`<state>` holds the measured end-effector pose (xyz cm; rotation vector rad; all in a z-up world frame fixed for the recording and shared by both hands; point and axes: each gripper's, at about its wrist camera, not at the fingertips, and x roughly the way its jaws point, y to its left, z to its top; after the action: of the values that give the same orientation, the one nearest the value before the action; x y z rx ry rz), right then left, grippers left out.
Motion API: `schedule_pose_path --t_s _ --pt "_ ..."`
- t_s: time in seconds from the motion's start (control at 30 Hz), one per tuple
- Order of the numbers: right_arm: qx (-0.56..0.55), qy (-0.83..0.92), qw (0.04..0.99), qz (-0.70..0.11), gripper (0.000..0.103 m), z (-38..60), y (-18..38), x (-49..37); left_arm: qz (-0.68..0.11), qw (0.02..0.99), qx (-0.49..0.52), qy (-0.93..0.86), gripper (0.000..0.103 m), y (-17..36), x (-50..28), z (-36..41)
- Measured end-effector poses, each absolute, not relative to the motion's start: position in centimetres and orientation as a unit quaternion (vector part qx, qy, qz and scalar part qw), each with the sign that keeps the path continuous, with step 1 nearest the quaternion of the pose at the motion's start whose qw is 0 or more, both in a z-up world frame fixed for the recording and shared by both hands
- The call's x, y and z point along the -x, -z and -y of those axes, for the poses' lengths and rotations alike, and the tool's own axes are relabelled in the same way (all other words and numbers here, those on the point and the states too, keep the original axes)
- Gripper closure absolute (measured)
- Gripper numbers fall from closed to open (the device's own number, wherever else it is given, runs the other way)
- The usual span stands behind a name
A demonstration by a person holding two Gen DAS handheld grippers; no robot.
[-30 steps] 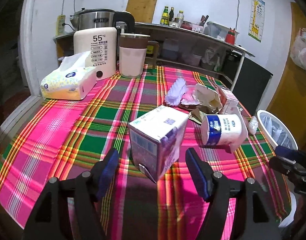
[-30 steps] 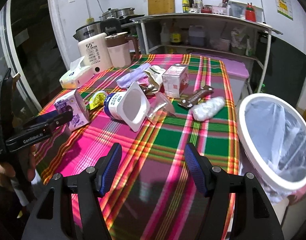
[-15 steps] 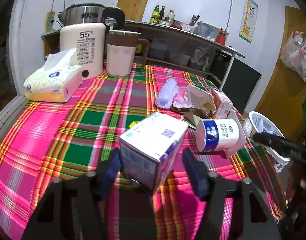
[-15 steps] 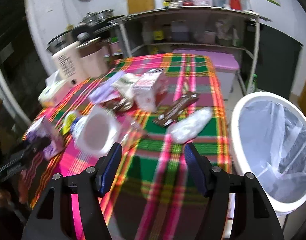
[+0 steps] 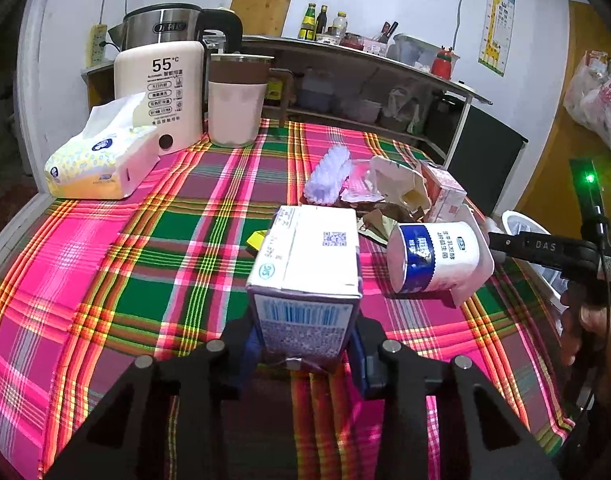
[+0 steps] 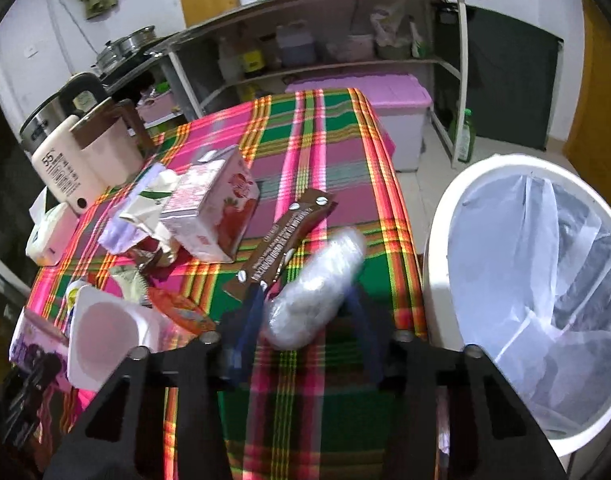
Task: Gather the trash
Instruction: 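Carry the carton with the left tool while the right tool carries the foil item over the bin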
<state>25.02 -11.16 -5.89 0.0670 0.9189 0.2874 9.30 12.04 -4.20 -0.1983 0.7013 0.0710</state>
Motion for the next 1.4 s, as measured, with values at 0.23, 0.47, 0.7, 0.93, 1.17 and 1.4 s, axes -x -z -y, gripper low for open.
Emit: schedule_pose_path --t_s 0.23,0.47,0.7,0.93,1.17,1.4 --pt "-0.029 -0.139 0.890 -0.434 0.073 12.0 5.7 -24.2 -0.342 0.934 0.093 -0.040 0.065 4.1 -9.0 -11.6" --pt "-0.026 -0.149 0.897 -0.416 0.073 13.4 4.4 -21.3 -0.335 0.937 0.089 -0.040 0.065 3.1 -7.7 -10.5" --pt "-0.018 -0.159 0.903 -0.398 0.073 14.9 2.8 -17.4 -0.326 0.941 0.081 -0.028 0.065 1.2 -6.0 -8.2" --pt "-0.019 -0.158 0.912 -0.378 0.073 17.5 1.4 -14.2 -0.315 0.947 0.067 -0.003 0.065 -0.7 -5.0 -4.7" --pt "-0.028 -0.144 0.920 -0.363 0.073 21.0 0.4 -12.8 -0.315 0.947 0.047 0.041 0.065 -1.7 -6.2 -0.7" --pt "-0.034 -0.126 0.924 -0.359 0.073 23.7 0.3 -13.0 -0.319 0.944 0.035 0.081 0.065 -1.9 -9.0 2.7"
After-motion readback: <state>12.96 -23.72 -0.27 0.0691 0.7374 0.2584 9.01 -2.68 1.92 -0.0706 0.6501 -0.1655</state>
